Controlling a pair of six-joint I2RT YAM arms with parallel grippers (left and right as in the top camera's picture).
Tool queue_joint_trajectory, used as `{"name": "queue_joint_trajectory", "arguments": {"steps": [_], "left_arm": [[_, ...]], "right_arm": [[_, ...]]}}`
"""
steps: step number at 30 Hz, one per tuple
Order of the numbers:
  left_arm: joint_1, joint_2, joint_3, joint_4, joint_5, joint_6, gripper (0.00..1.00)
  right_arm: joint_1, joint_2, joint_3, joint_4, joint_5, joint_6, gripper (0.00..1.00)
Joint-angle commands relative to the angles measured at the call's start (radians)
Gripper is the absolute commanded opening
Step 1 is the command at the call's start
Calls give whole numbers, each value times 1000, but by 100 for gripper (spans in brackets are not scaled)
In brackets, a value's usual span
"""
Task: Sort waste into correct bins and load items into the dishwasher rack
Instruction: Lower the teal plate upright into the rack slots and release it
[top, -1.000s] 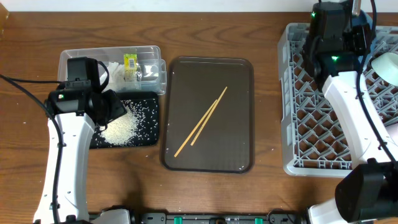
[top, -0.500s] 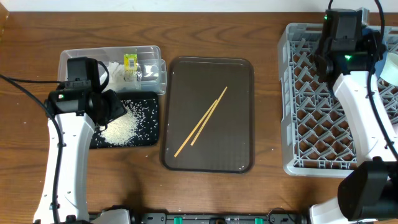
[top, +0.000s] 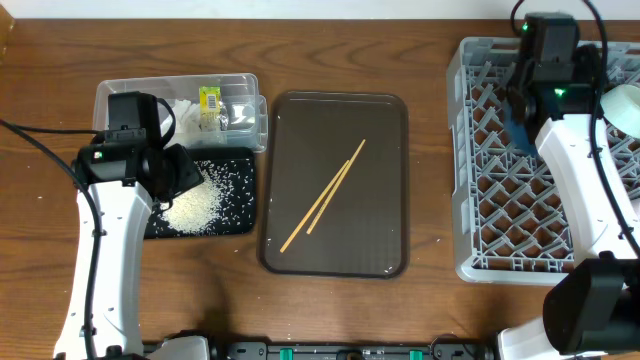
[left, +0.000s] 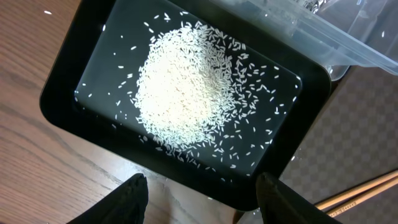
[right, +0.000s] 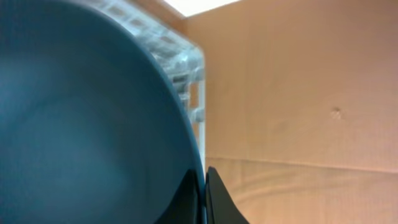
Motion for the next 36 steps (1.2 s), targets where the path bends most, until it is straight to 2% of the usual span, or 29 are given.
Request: {"name": "queue_joint_trajectory", "arguments": {"steps": [1,5,8,14,27,30,33,36], "left_arm": [[4,-1,0,0,-8,-6,59],[4,-1,0,0,-8,-6,59],[4,-1,0,0,-8,-6,59],[4,-1,0,0,-8,-5,59],[4,-1,0,0,-8,-6,59],[4,-1,0,-1,-8,-6,59],[4,-1,0,-1,-8,-6,59],[4,-1,0,-1,-8,-6,59]], "right_arm": [[-10,-1,6,84,121,-91,1],[-10,-1,6,164,130,-188,1],[-10,-1,6,117,75,-253,1],[-10,0,-5,34,38,-155,1],[32,2,-92,35,8,-28,1],[33,2,-93,76,64,-29,1],[26,2,-93,184,166,-103,1],[25,2,-93,237,188,-200,1]]}}
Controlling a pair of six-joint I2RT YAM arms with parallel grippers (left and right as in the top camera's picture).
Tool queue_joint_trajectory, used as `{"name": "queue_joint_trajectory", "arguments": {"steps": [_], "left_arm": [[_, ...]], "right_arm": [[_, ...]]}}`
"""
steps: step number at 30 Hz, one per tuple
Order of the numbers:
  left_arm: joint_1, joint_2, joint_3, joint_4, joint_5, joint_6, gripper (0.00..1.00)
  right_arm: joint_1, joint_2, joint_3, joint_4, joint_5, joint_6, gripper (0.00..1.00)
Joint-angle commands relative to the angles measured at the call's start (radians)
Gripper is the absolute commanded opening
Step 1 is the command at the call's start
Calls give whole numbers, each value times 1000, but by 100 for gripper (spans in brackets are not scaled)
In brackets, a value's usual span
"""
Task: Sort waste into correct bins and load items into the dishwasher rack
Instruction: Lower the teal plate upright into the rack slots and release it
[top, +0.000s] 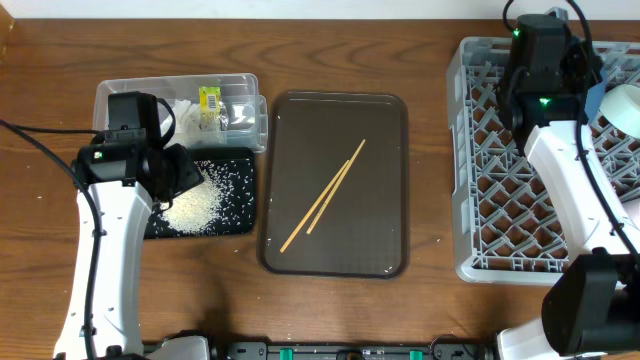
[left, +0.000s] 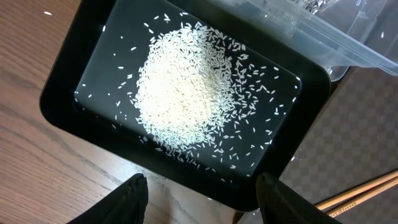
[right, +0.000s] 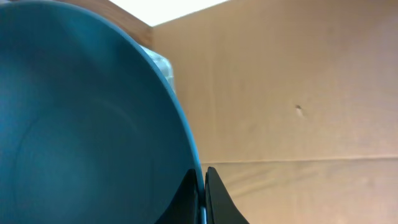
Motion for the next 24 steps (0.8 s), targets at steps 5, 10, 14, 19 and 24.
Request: {"name": "queue_joint_trajectory", "arguments": {"steps": [5,10,14,19,24], "left_arm": [[4,-1,0,-2,-8,-5,59],[4,-1,0,-3,-8,-5,59],[4,-1,0,-3,-8,-5,59],[4,-1,0,-2,-8,-5,59],[4,-1,0,-3,-8,-5,59]], "right_arm": [[-12,3,-6,-14,10,-96,1],[-17,3,-10,-82,-21,-27,1],[-16,3,-35,-84,-21,-12,1],[6,3,-57,-96,-21,81,1],[60,3,-58,-132,-21,206,1]]}}
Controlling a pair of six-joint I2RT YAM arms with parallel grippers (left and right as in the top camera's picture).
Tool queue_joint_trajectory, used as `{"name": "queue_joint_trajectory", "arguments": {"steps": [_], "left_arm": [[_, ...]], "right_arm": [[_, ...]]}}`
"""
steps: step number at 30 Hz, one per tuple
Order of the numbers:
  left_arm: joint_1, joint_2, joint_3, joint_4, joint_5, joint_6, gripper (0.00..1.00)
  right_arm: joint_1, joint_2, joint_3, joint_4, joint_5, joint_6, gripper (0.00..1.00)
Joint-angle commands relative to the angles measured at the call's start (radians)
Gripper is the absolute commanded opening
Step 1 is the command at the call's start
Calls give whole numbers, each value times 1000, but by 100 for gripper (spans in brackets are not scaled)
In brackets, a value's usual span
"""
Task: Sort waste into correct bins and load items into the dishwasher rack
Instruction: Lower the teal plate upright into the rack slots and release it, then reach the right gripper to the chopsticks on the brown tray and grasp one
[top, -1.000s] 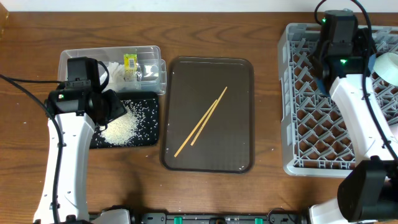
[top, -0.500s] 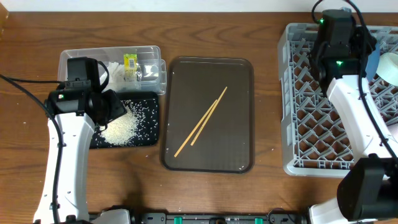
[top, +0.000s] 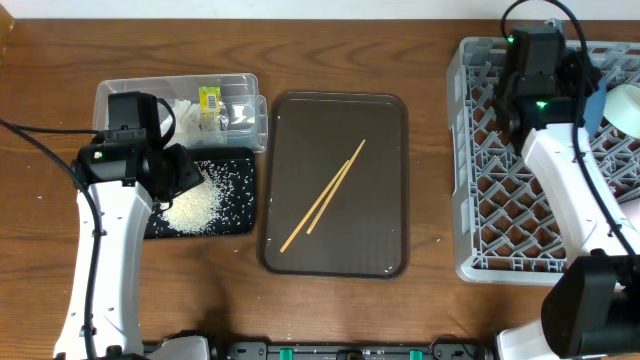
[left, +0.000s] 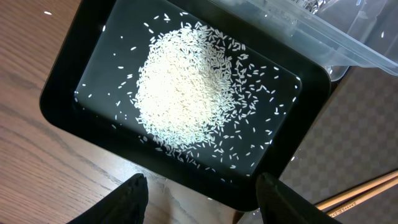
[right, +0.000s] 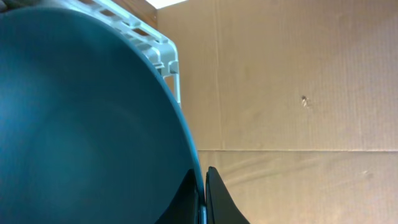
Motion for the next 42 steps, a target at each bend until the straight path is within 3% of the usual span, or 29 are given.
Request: {"name": "queue_joint_trajectory", "arguments": {"steps": [1,5,13,23,27,32,37,42], "left_arm": [[4,-1,0,-3,-8,-5,59],[4,-1,0,-5,-8,-5,59],[4,-1,0,-10,-8,-5,59],[4,-1,0,-10,-8,-5,59],[4,-1,0,-10,-8,-5,59],[4,-1,0,-10,-8,-5,59],[4,-1,0,-10,-8,-6,59],[4,-1,0,-9,-8,-6,59]], "right_arm": [[50,10,-31,-34,-40,145,2],[85,10,-31,-82,-82,220,5],[75,10,-31,-251,-387,389,17],[71,-9,-27,-270,-428,442,35],[71,-68,-15,-262,-468,465,45],[70,-189,-5,-222,-667,465,65],[70,-272,-5,-190,-925,465,67],[77,-261,-6,-202,-1120,466,58]]}}
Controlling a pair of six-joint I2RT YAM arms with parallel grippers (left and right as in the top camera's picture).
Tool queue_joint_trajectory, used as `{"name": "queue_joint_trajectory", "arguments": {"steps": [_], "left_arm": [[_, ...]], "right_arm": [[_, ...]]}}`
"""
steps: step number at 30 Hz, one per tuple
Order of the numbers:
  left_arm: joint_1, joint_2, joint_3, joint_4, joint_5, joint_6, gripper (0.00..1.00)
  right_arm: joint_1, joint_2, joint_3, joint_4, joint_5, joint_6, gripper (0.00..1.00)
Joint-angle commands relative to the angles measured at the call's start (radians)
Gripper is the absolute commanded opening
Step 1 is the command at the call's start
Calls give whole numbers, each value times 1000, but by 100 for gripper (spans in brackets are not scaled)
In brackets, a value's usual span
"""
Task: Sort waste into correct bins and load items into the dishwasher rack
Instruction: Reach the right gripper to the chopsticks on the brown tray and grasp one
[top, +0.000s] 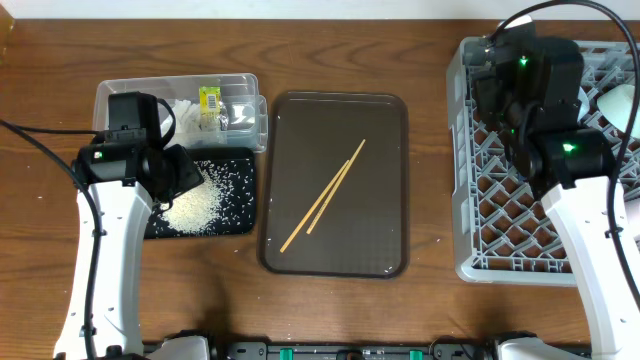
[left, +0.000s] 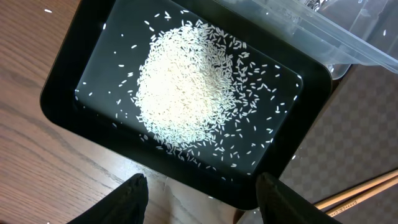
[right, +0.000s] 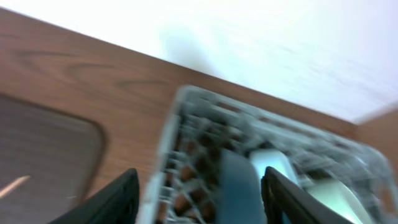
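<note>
A blue plate (right: 236, 180) stands on edge in the grey dishwasher rack (top: 500, 240), beside a pale bowl (right: 273, 165). My right gripper (right: 202, 193) hangs open above it, touching nothing. In the overhead view the right arm (top: 530, 90) hides the plate. Two wooden chopsticks (top: 325, 195) lie crossed on the brown tray (top: 335, 110). My left gripper (left: 202, 196) stays open over the near edge of the black tray (left: 68, 74) holding a heap of rice (left: 186, 87).
A clear plastic bin (top: 190, 105) with wrappers sits behind the black tray, touching the brown tray's left side. A white bowl (top: 625, 105) rests at the rack's far right. The chopsticks' ends (left: 360, 190) show at the lower right of the left wrist view.
My right gripper was shut on the blue plate's rim; now it is open and higher up, with the plate left standing in the rack. The left arm has not moved.
My right gripper was shut on the blue plate at the far part of the rack in all three earlier moments, at slightly changing angles. Now the plate stands in the rack and the gripper is open above it. The left gripper stayed open over the rice tray throughout.
</note>
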Motion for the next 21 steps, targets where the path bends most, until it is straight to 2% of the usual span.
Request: {"name": "queue_joint_trajectory", "arguments": {"steps": [1,8,21], "left_arm": [[4,-1,0,-3,-8,-6,59],[4,-1,0,-4,-8,-6,59],[4,-1,0,-3,-8,-6,59]], "right_arm": [[10,34,4,-13,-227,10,58],[114,135,4,-14,-360,29,56],[412,443,4,-19,-319,385,56]]}}
